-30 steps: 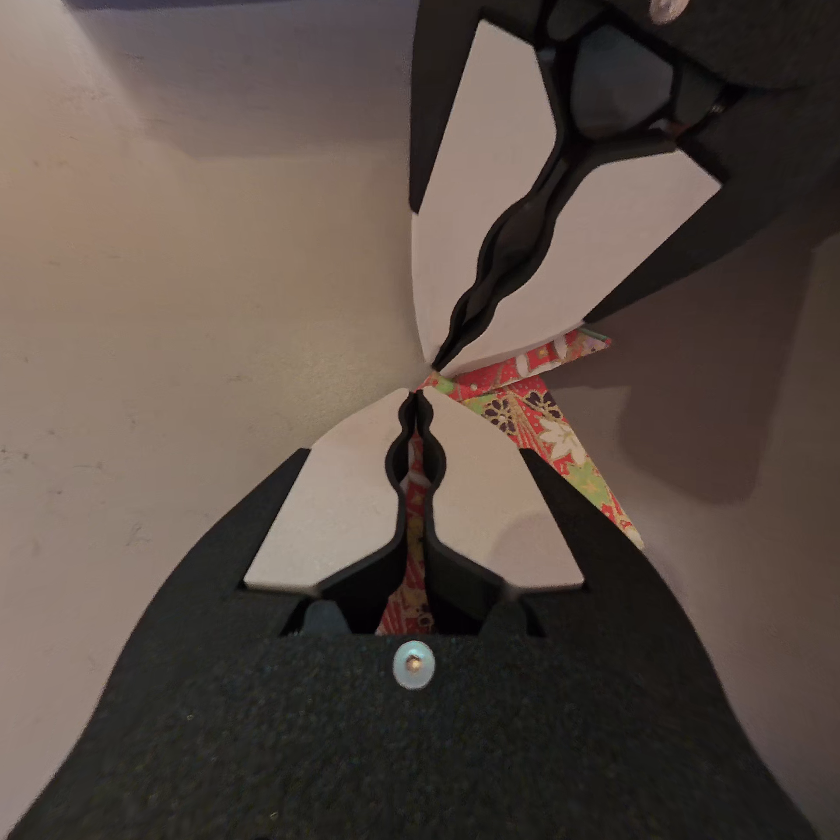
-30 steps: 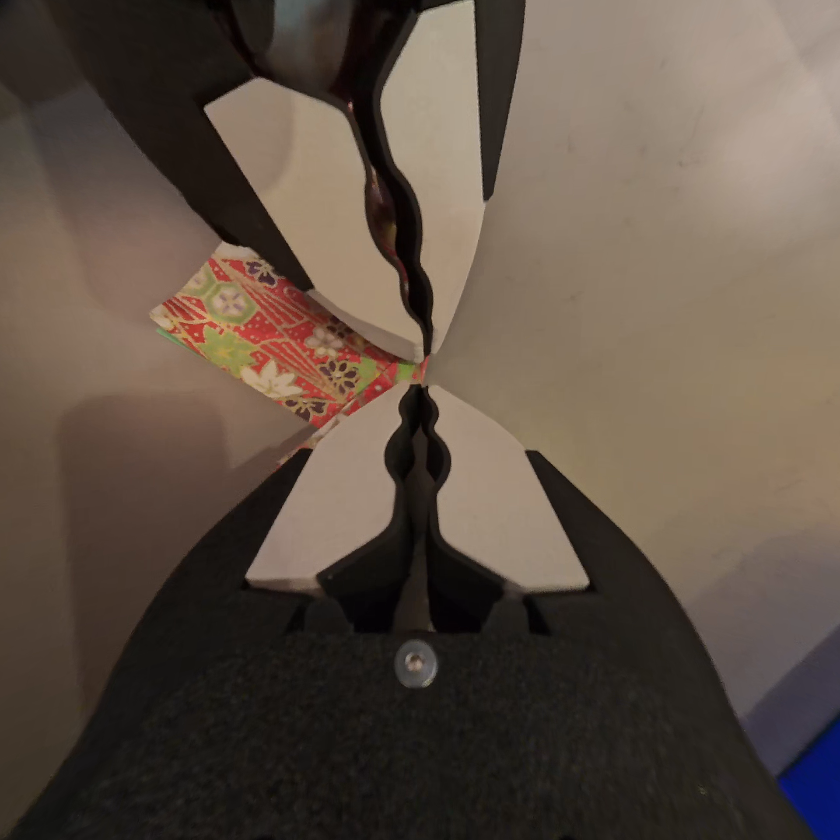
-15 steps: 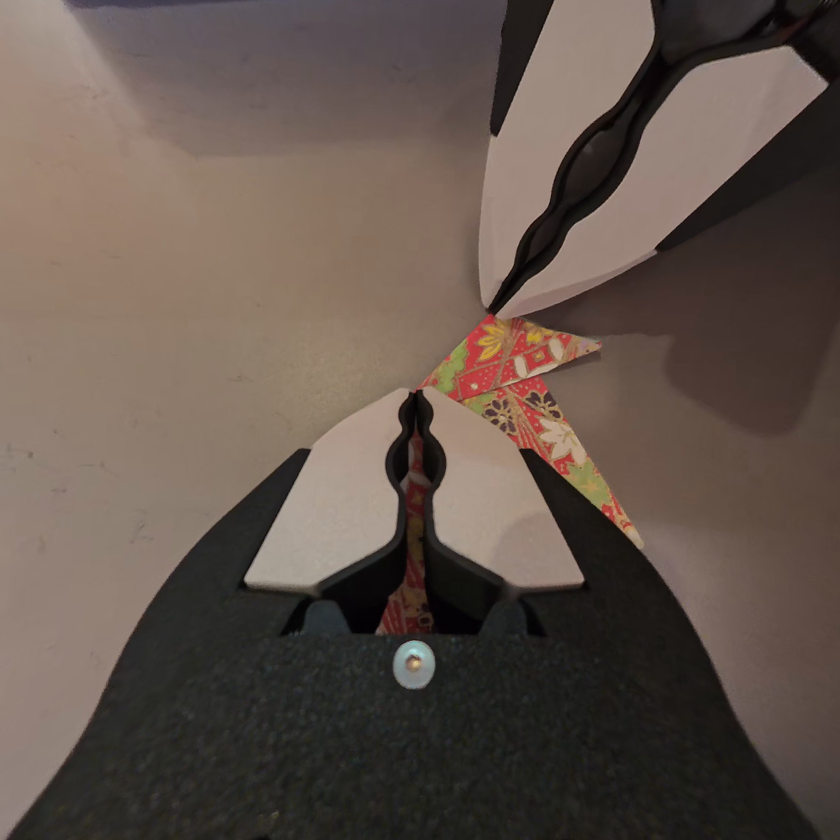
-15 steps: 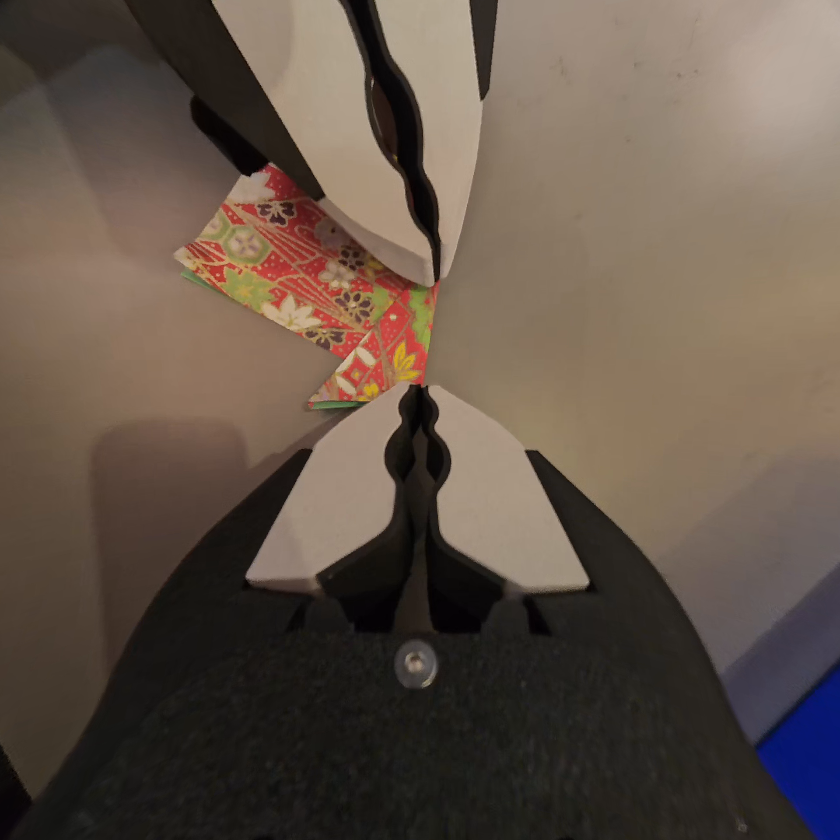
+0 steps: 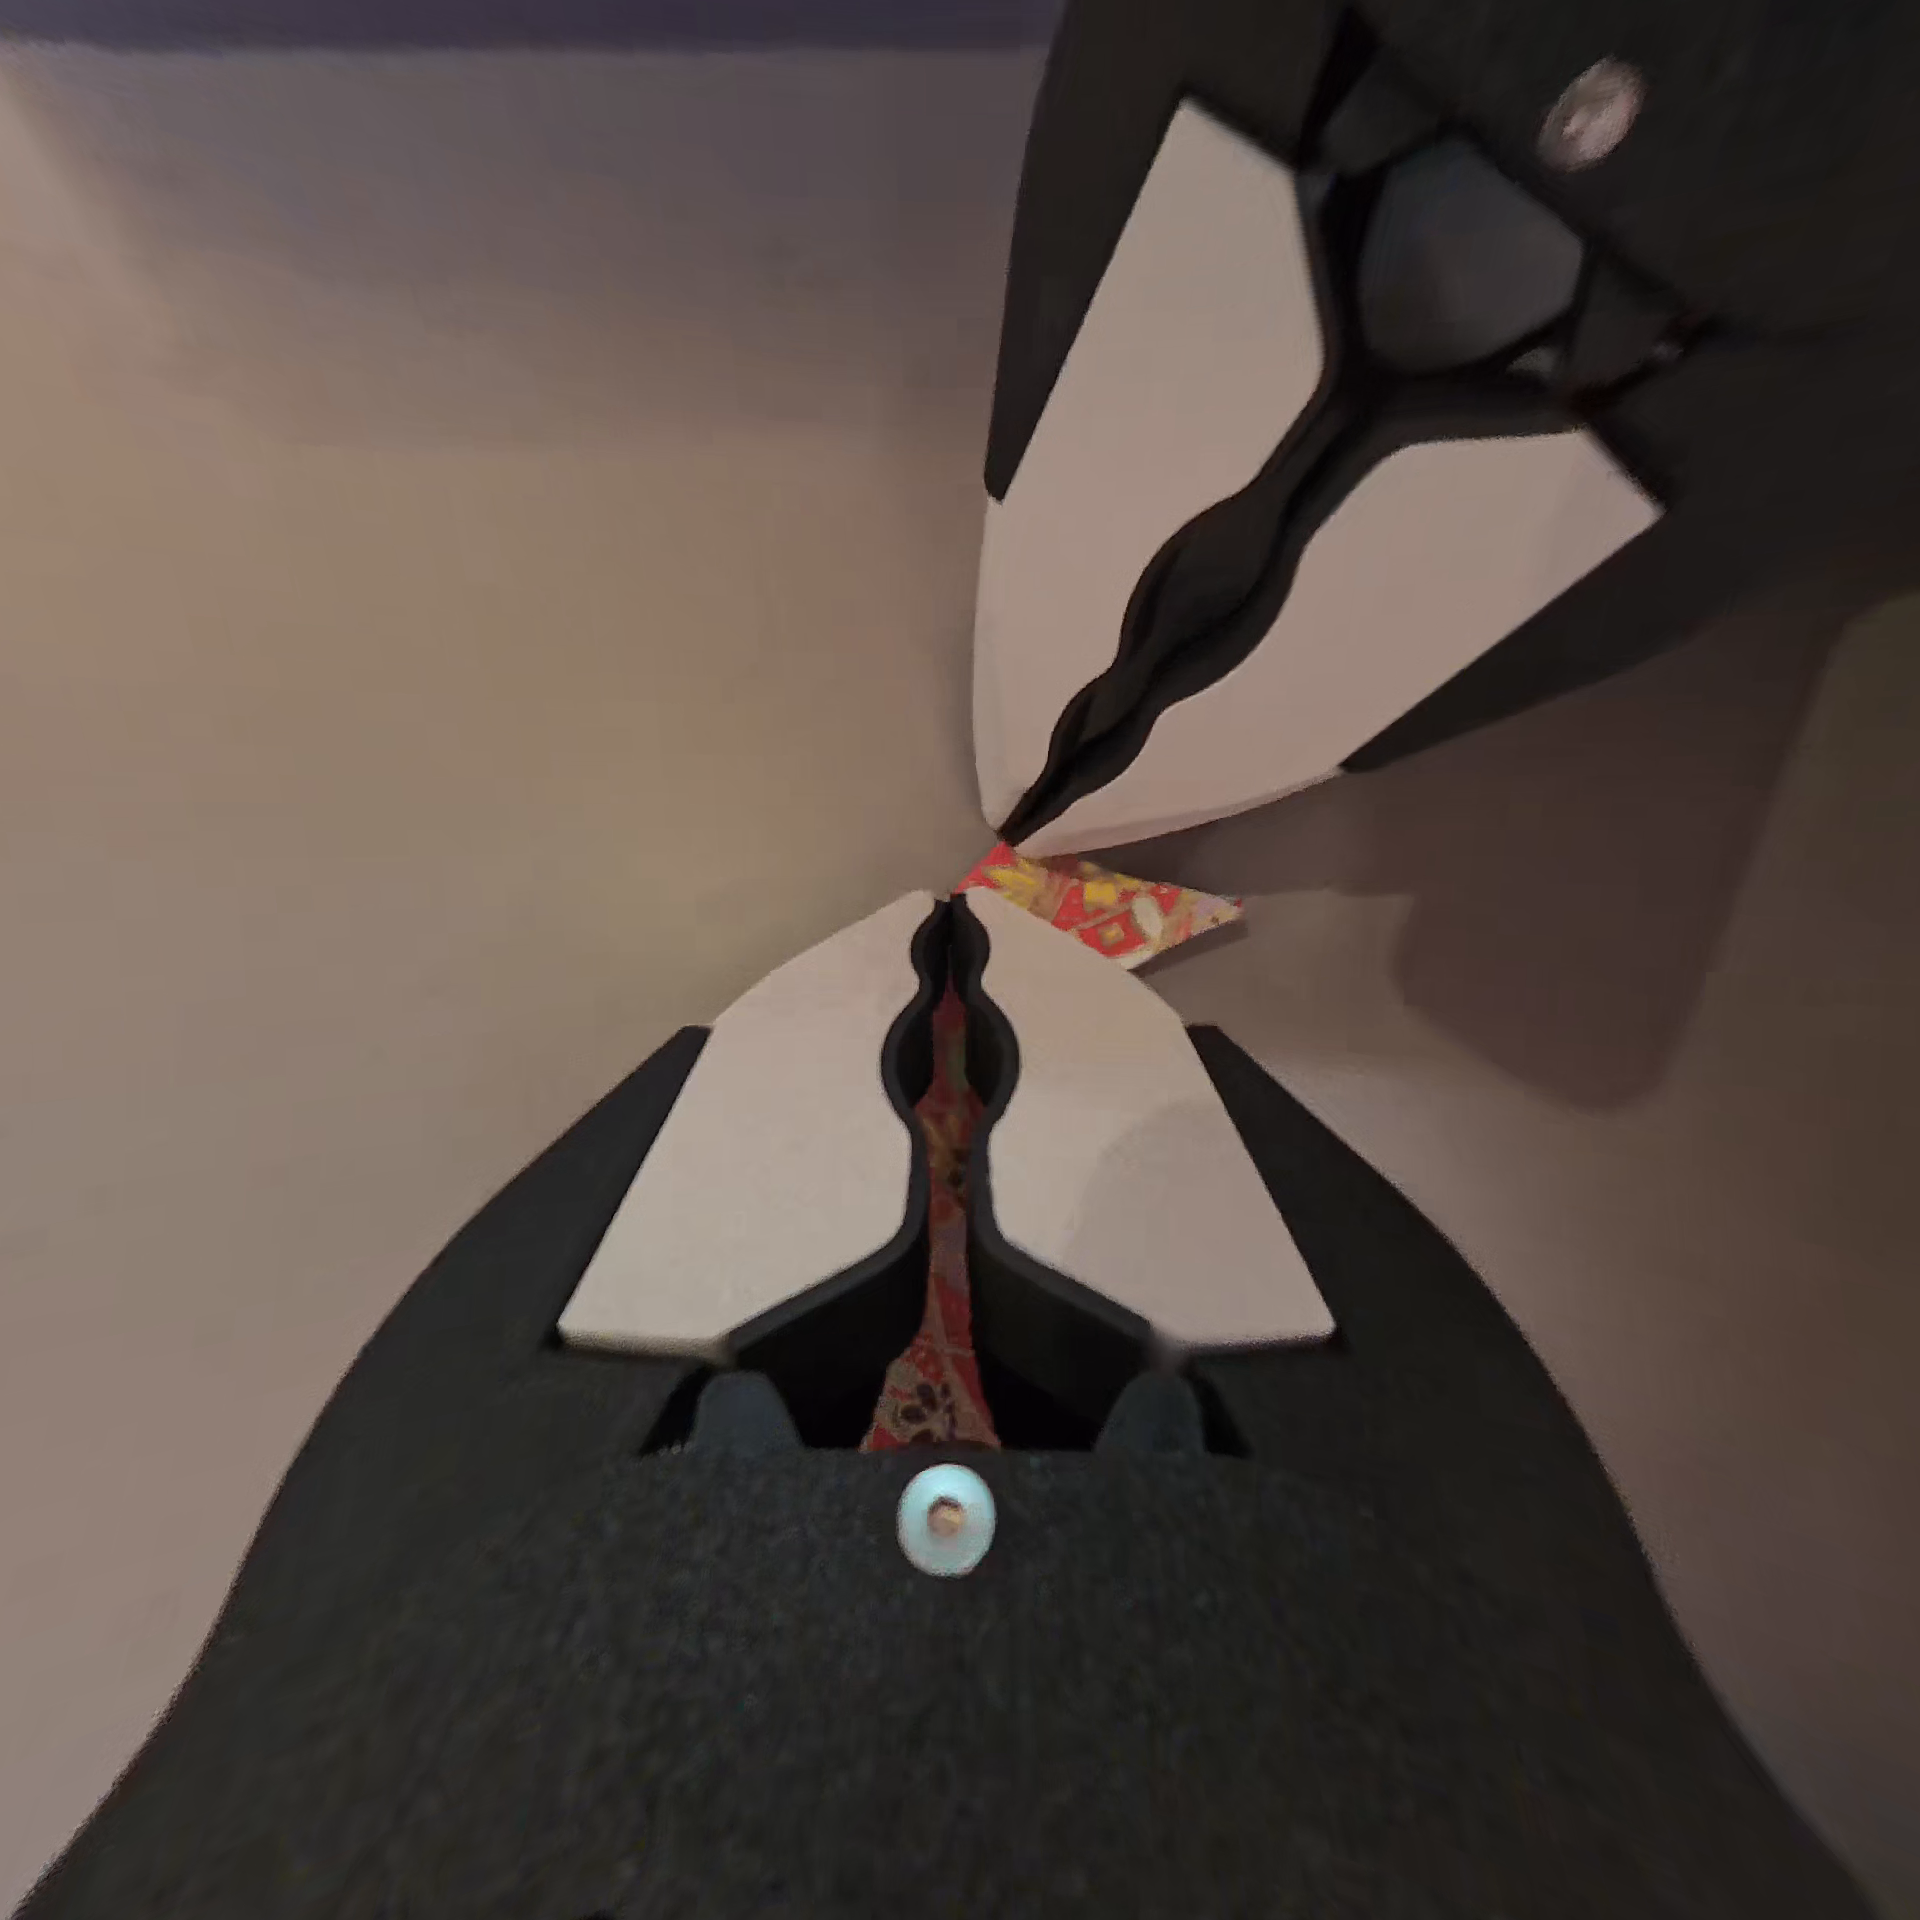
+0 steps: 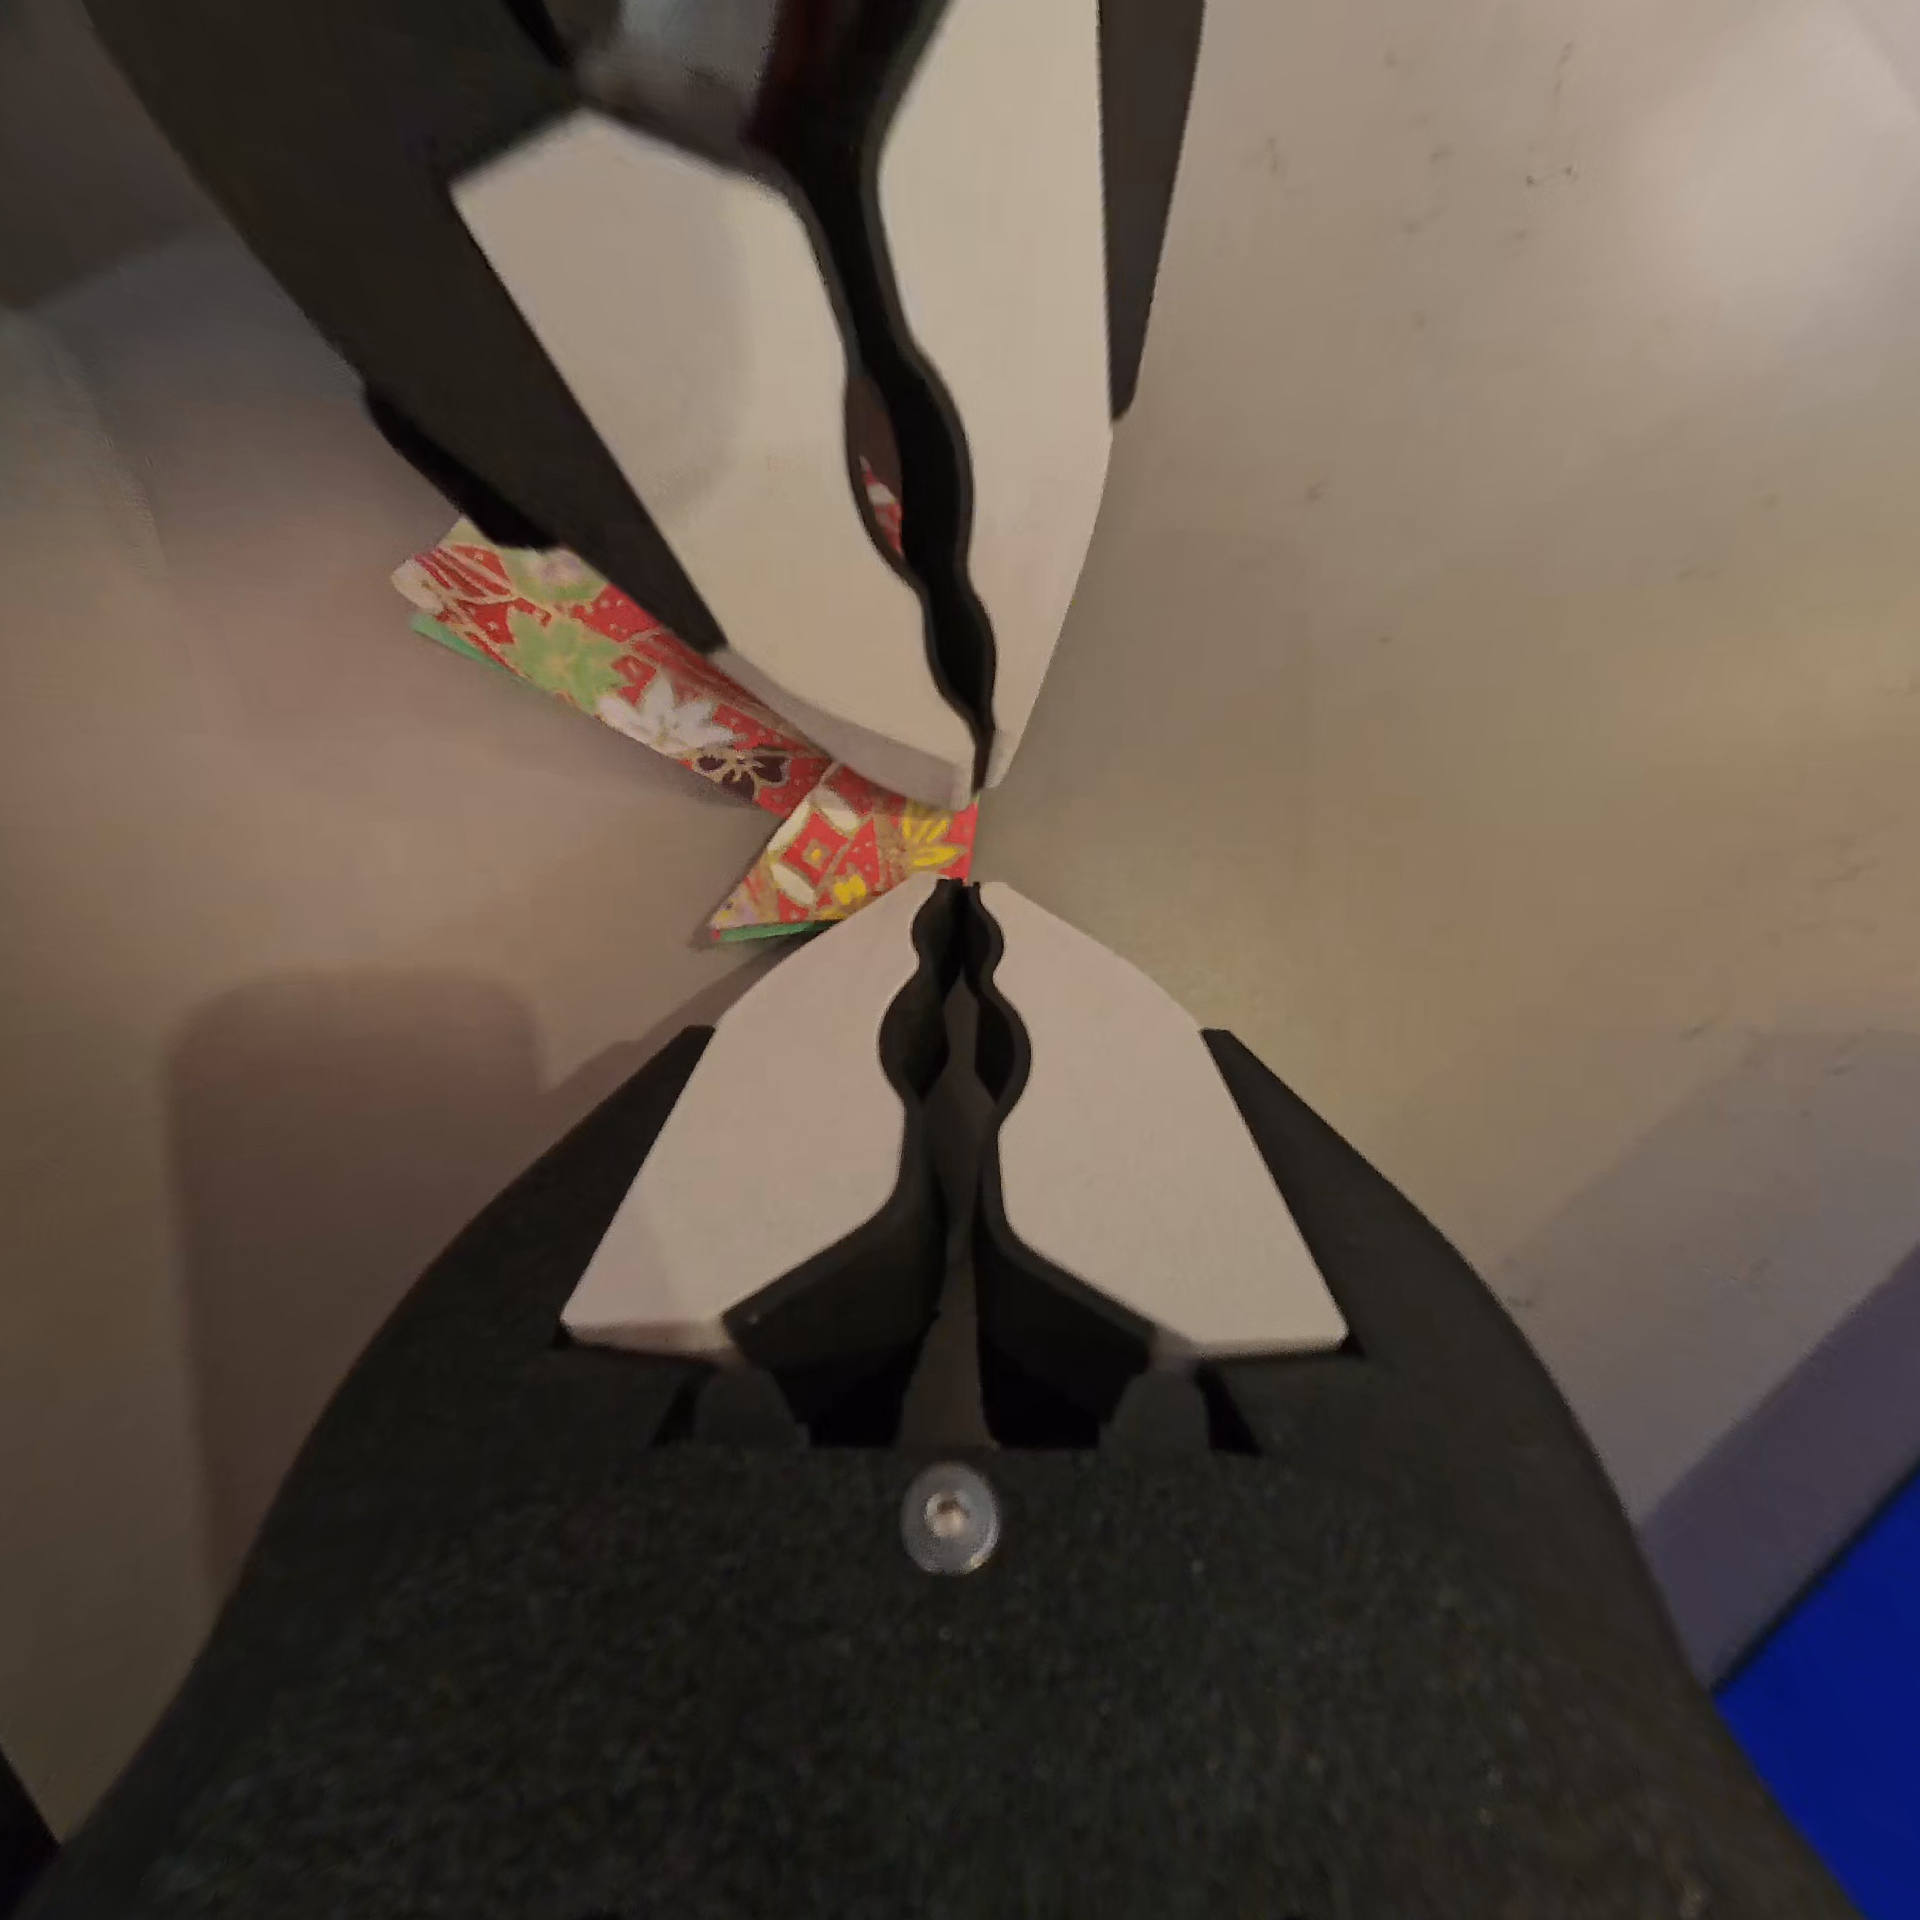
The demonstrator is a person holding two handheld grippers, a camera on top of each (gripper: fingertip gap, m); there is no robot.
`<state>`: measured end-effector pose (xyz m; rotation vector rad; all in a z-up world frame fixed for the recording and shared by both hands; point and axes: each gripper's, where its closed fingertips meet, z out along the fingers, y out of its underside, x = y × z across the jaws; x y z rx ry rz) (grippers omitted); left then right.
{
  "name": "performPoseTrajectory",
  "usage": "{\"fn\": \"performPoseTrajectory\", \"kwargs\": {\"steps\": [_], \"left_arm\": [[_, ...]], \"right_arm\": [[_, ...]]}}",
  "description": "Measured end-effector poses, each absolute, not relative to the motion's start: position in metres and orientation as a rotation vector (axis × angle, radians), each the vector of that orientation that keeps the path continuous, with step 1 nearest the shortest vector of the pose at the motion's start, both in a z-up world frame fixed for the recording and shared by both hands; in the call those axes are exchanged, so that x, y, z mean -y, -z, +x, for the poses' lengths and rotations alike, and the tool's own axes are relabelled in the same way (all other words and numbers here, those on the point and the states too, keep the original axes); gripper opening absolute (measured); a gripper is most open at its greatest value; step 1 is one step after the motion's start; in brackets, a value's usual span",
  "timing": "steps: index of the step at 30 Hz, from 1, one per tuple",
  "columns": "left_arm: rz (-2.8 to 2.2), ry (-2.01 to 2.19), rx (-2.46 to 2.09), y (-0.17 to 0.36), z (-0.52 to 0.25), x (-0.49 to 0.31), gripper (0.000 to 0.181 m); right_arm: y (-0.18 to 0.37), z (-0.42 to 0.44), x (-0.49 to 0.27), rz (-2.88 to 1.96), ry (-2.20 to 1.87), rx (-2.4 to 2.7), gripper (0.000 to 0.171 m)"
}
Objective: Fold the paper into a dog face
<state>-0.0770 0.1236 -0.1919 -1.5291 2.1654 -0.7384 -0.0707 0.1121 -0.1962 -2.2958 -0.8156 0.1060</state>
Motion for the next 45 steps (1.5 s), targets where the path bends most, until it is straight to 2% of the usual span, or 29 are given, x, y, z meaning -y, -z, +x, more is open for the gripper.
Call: {"fn": "performPoseTrajectory", "kwargs": {"steps": [20,24,30,42,45], "left_arm": [[-1.684,0.757,-2.014,0.194,-0.110,-0.169,0.000],[-1.674,0.740,-2.020,0.194,-0.109,-0.168,0.000],[-1.677,0.726,-2.003,0.195,-0.105,-0.166,0.000],[-1.706,0.829,-1.956,0.194,-0.111,-0.171,0.000],[-1.720,0.749,-1.957,0.195,-0.118,-0.183,0.000]], "right_arm": [[0.196,-0.067,-0.115,-2.304,-0.087,0.800,0.000],[0.165,-0.092,-0.138,-2.142,-0.336,0.768,0.000],[0.194,-0.101,-0.155,-2.238,-0.239,0.909,0.000],[0.196,-0.100,-0.154,-2.241,-0.207,0.865,0.001],[0.196,-0.100,-0.154,-2.241,-0.214,0.873,0.001]]}}
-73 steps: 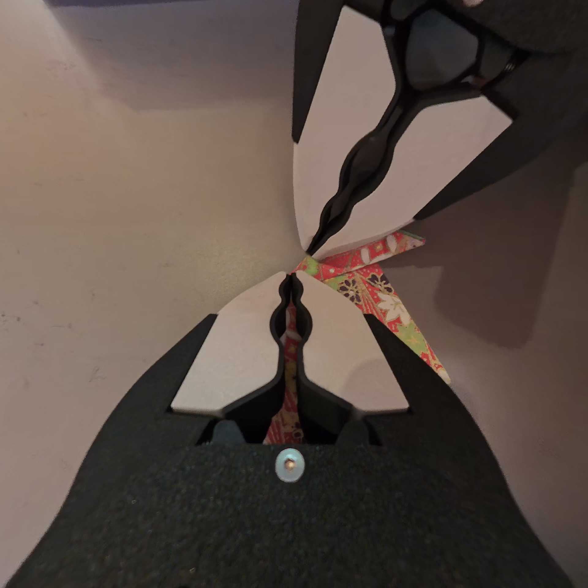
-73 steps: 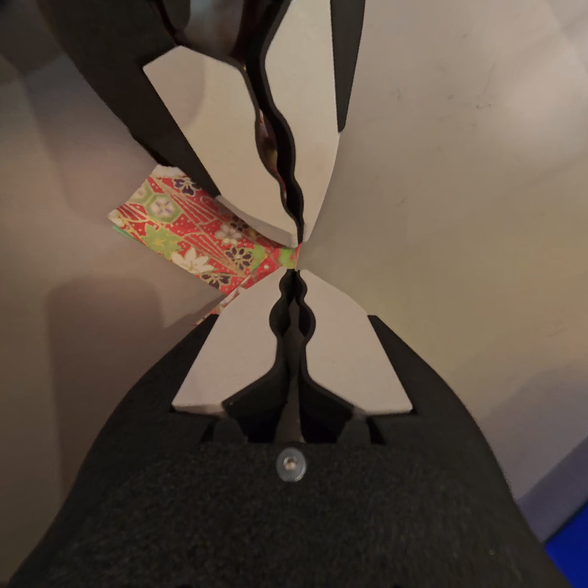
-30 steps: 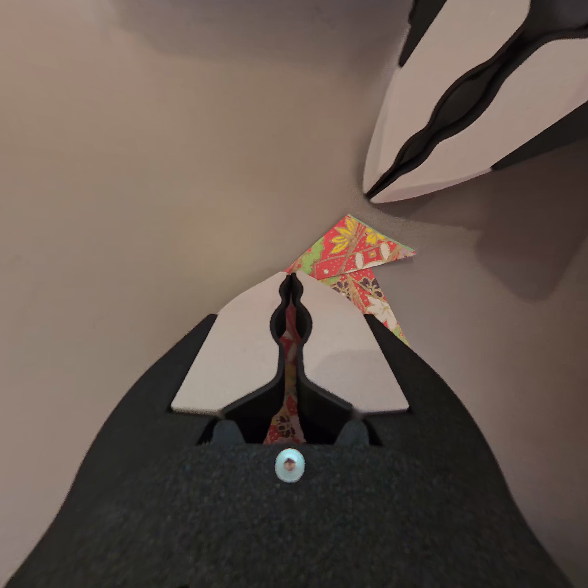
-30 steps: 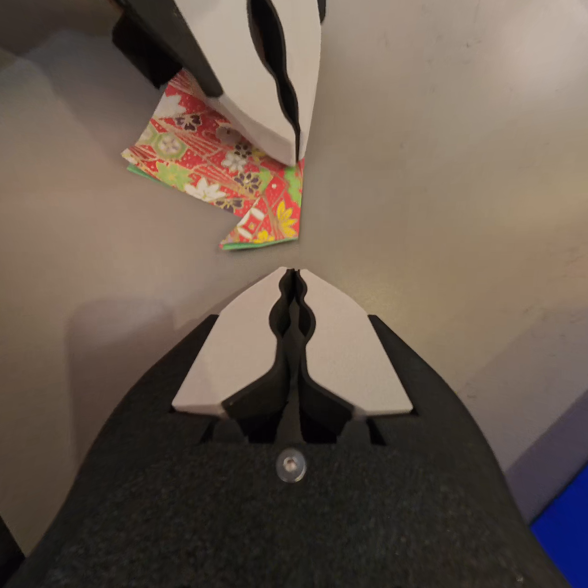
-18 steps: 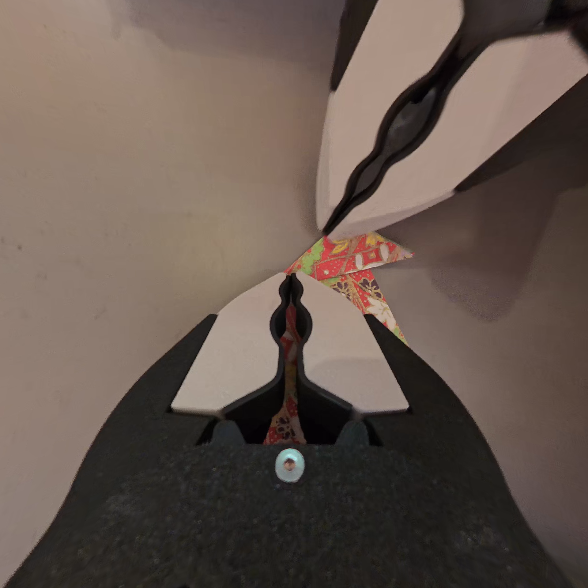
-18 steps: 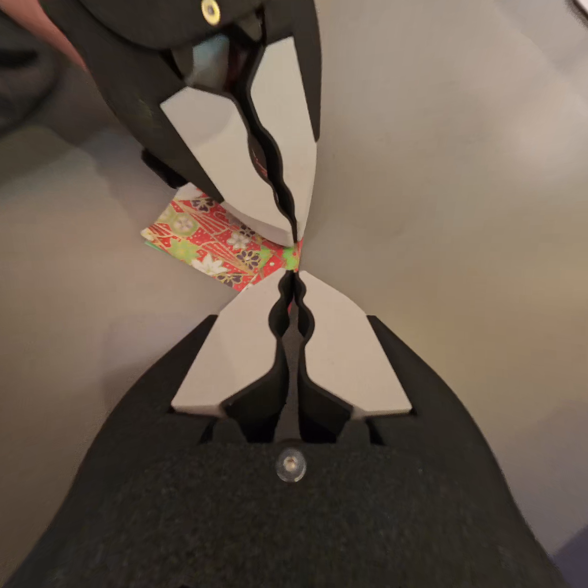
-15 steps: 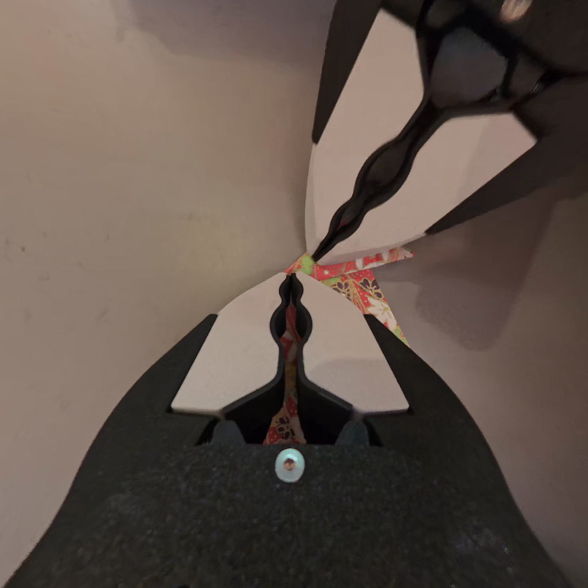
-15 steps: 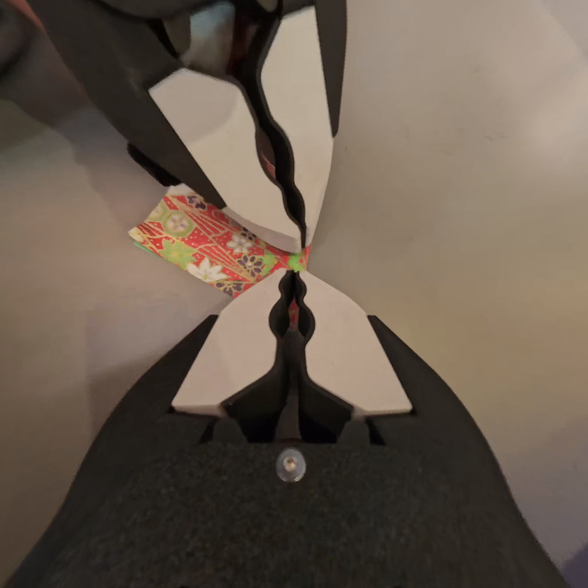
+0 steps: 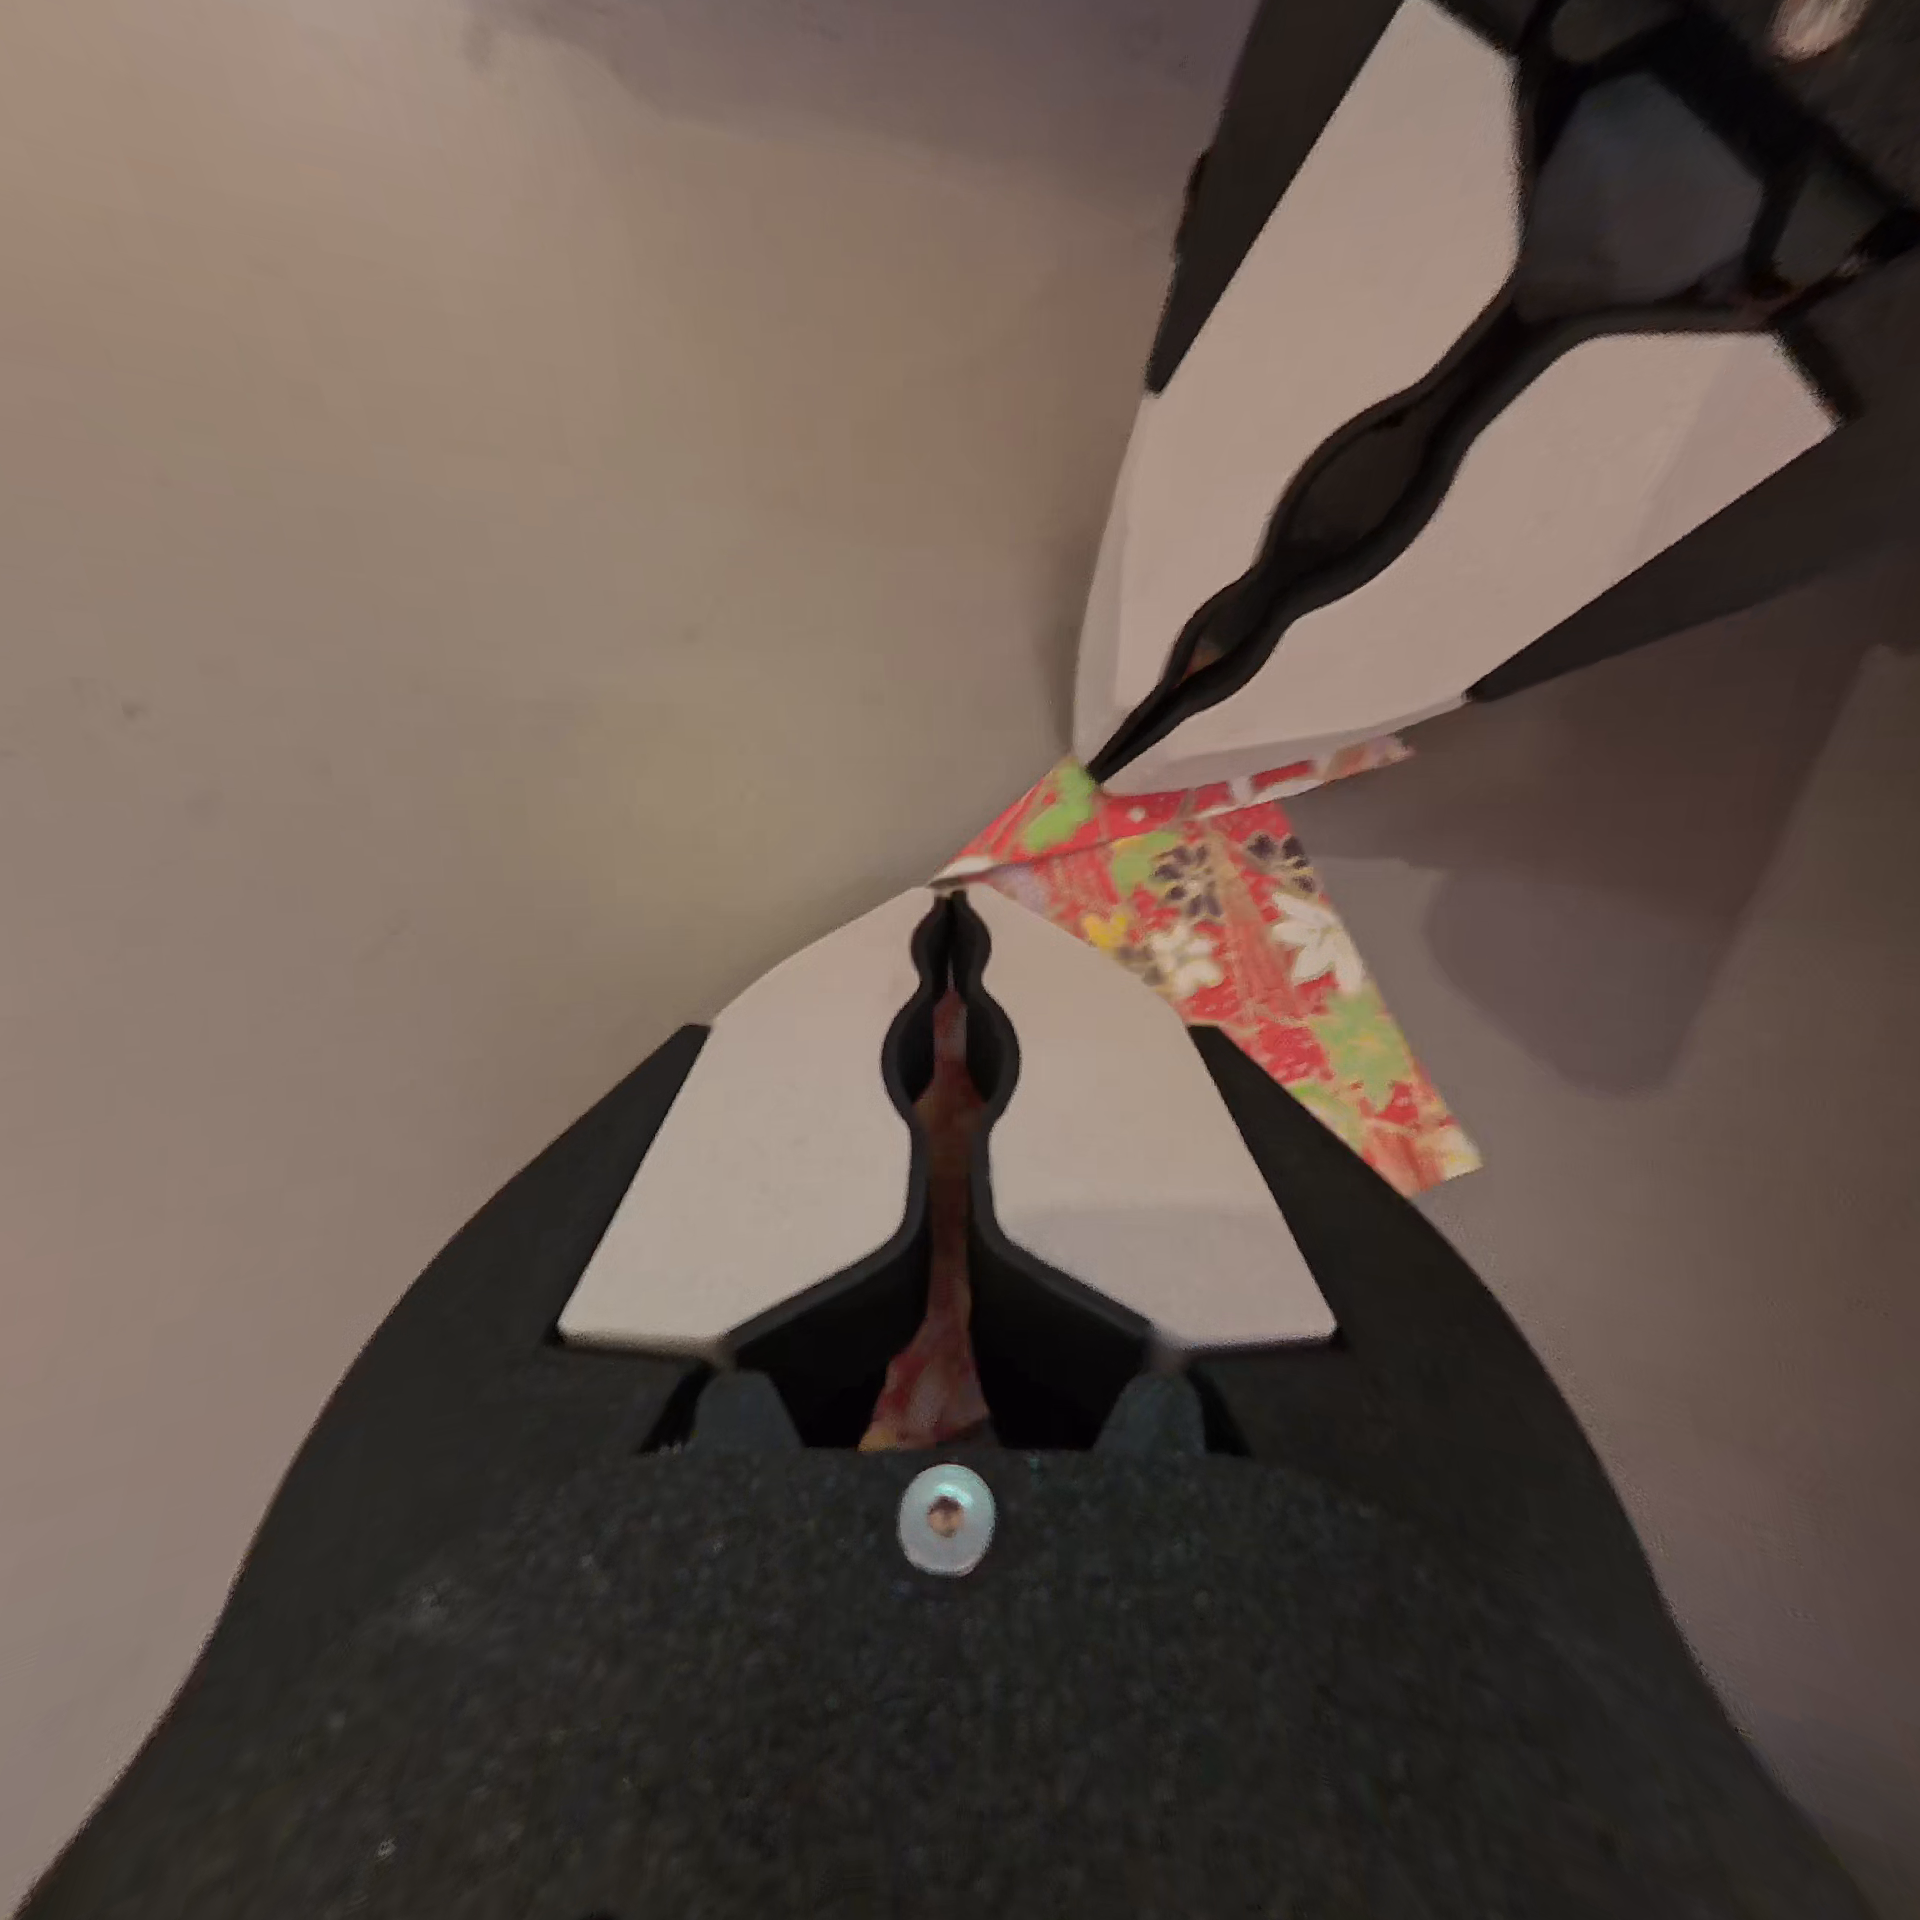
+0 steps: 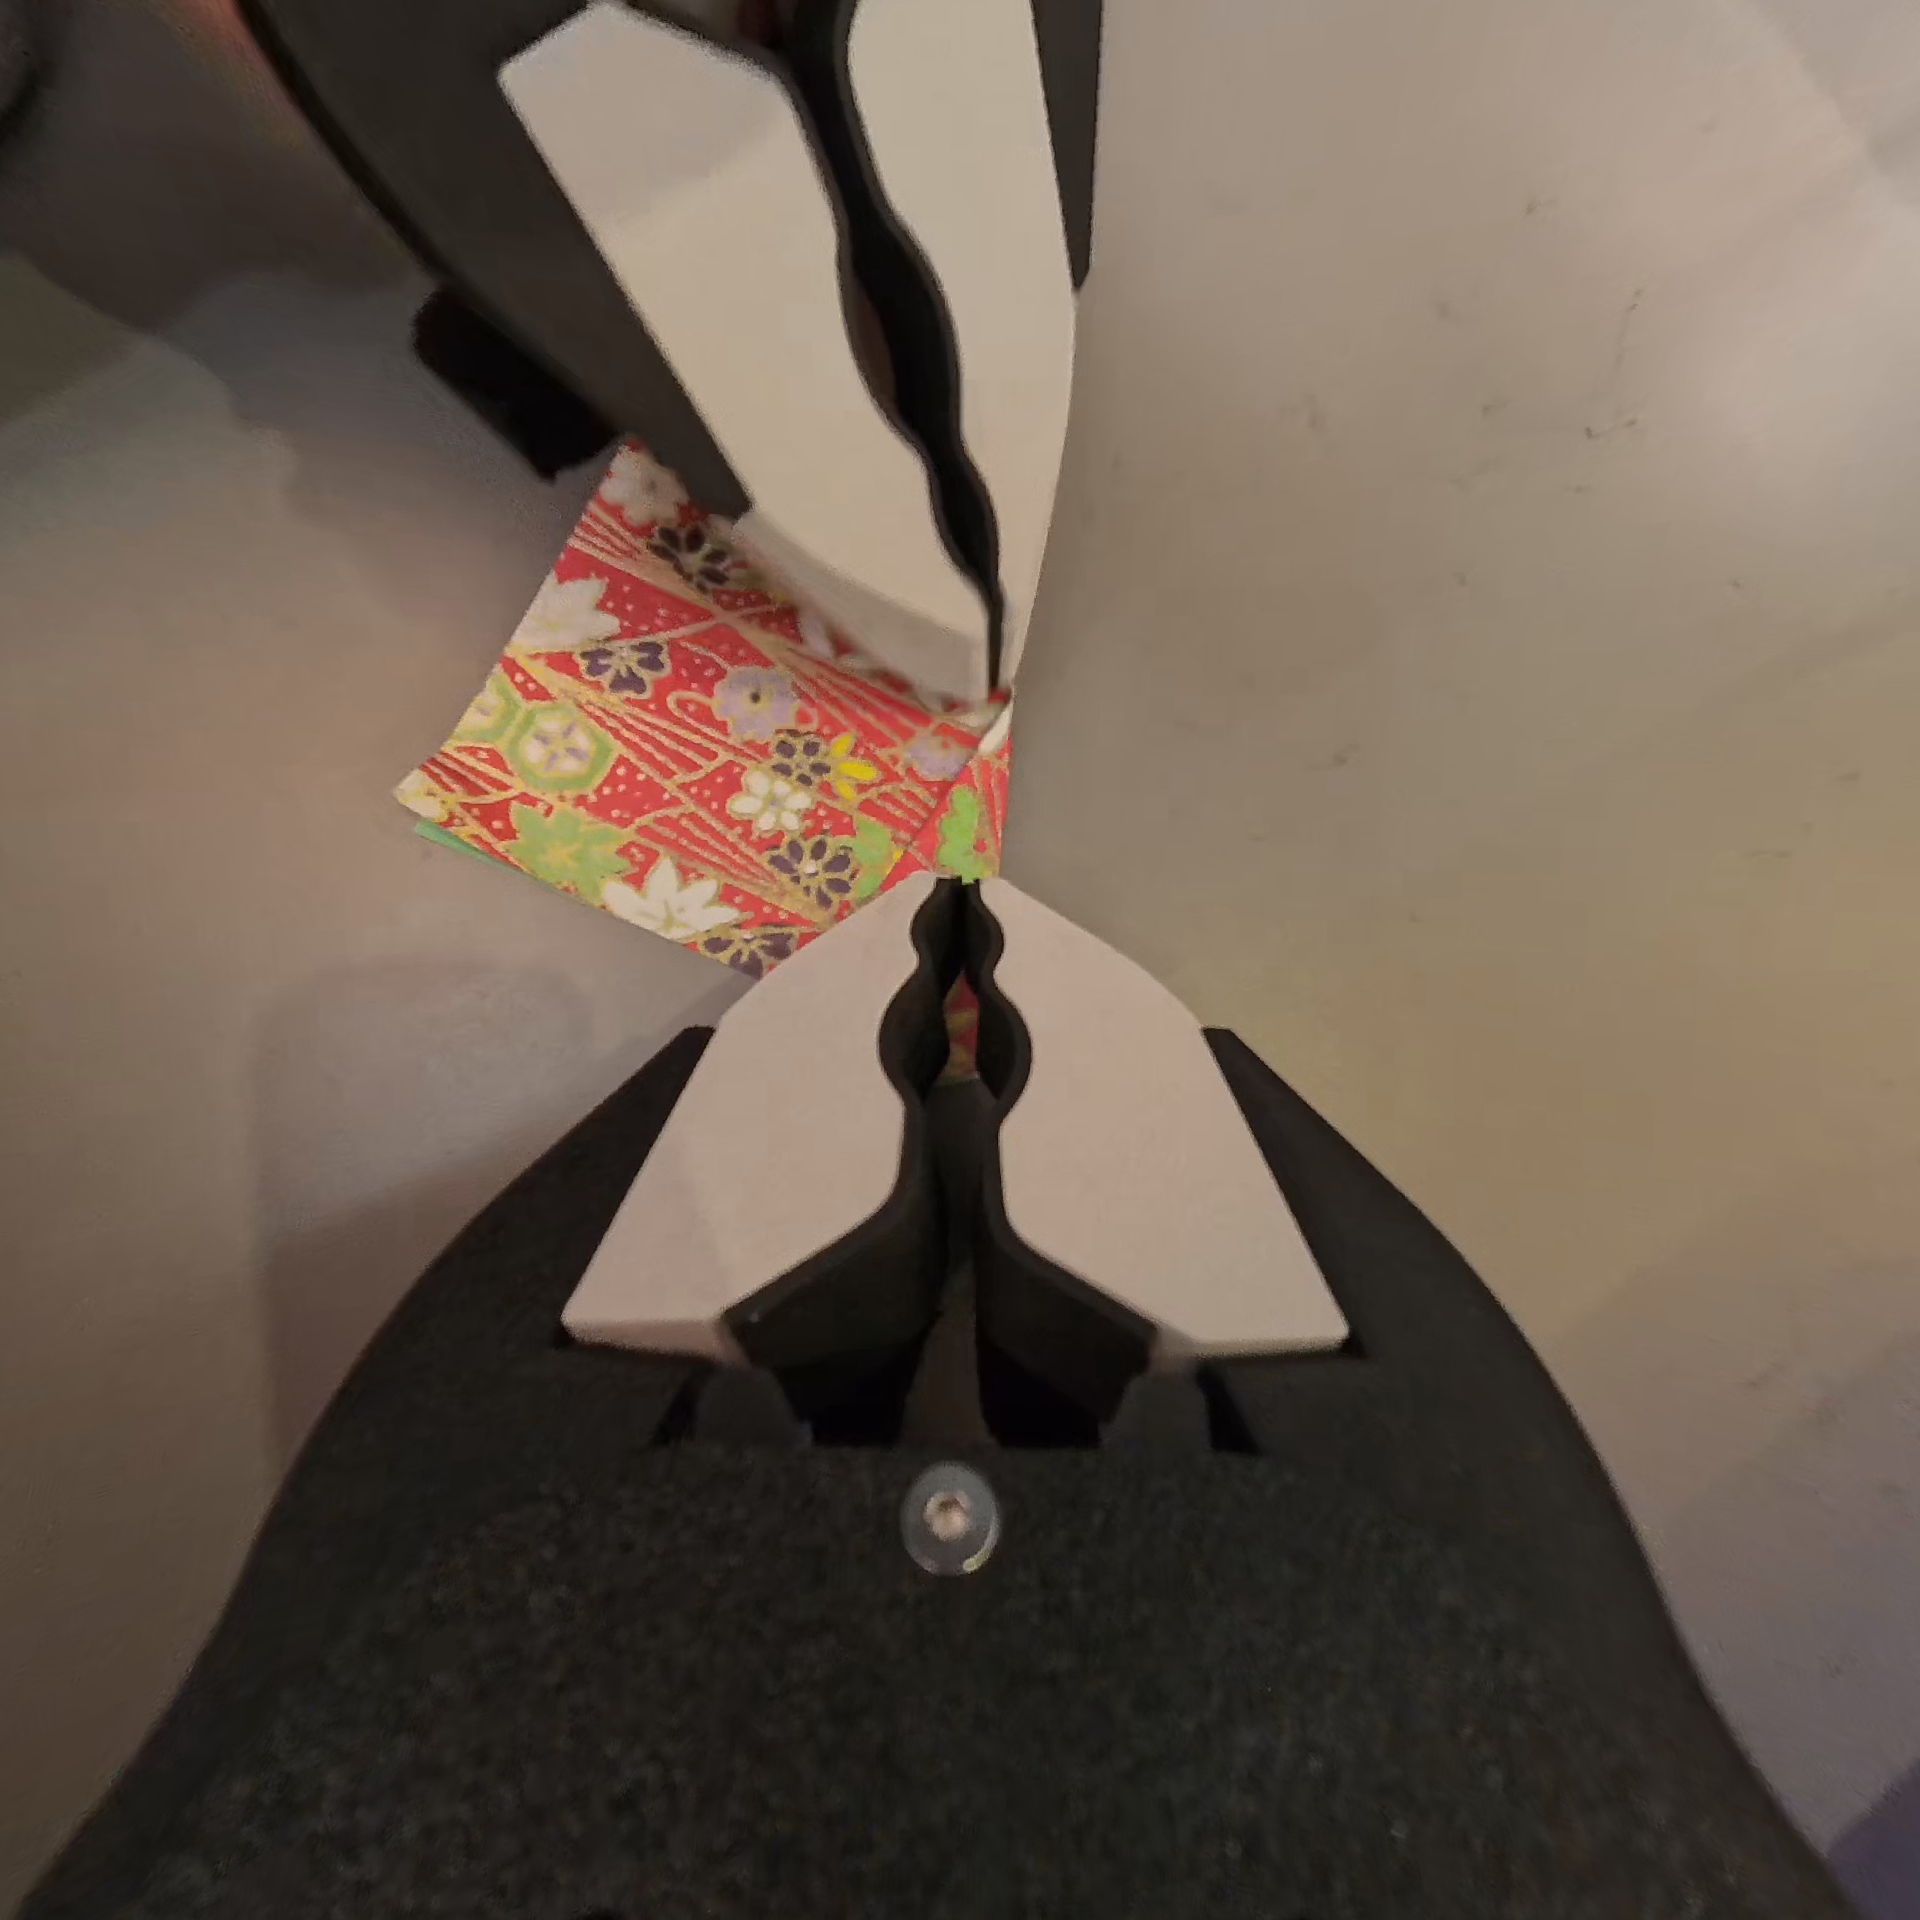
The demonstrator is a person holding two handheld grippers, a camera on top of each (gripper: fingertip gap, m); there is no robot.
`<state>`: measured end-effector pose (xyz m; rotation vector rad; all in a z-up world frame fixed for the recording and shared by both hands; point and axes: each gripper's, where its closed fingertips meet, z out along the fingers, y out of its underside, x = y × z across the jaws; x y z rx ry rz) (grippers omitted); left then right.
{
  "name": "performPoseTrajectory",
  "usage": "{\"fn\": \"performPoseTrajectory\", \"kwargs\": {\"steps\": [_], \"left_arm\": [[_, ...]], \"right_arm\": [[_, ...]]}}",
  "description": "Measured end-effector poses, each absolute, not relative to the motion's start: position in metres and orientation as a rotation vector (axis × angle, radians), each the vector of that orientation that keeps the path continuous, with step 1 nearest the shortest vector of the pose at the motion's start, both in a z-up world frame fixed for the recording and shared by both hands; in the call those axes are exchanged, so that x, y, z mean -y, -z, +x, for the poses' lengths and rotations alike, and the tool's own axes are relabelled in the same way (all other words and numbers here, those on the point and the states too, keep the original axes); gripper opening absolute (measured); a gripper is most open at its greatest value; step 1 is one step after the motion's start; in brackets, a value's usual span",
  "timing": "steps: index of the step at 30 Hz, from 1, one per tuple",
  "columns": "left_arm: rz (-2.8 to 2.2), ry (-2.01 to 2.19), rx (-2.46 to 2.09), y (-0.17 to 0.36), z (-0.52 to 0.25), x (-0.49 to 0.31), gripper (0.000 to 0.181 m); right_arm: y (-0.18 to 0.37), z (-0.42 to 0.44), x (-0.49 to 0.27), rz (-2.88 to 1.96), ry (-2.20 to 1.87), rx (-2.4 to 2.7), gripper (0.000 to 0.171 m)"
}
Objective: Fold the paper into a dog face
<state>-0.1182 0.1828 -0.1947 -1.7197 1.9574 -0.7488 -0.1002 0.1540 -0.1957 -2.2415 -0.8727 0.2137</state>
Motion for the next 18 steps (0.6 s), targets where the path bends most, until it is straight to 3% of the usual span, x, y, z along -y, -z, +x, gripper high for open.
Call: {"fn": "performPoseTrajectory", "kwargs": {"steps": [18], "left_arm": [[-1.662,0.681,-1.906,0.179,-0.118,-0.181,0.000]], "right_arm": [[0.195,-0.096,-0.159,-2.213,-0.197,0.946,0.000]]}}
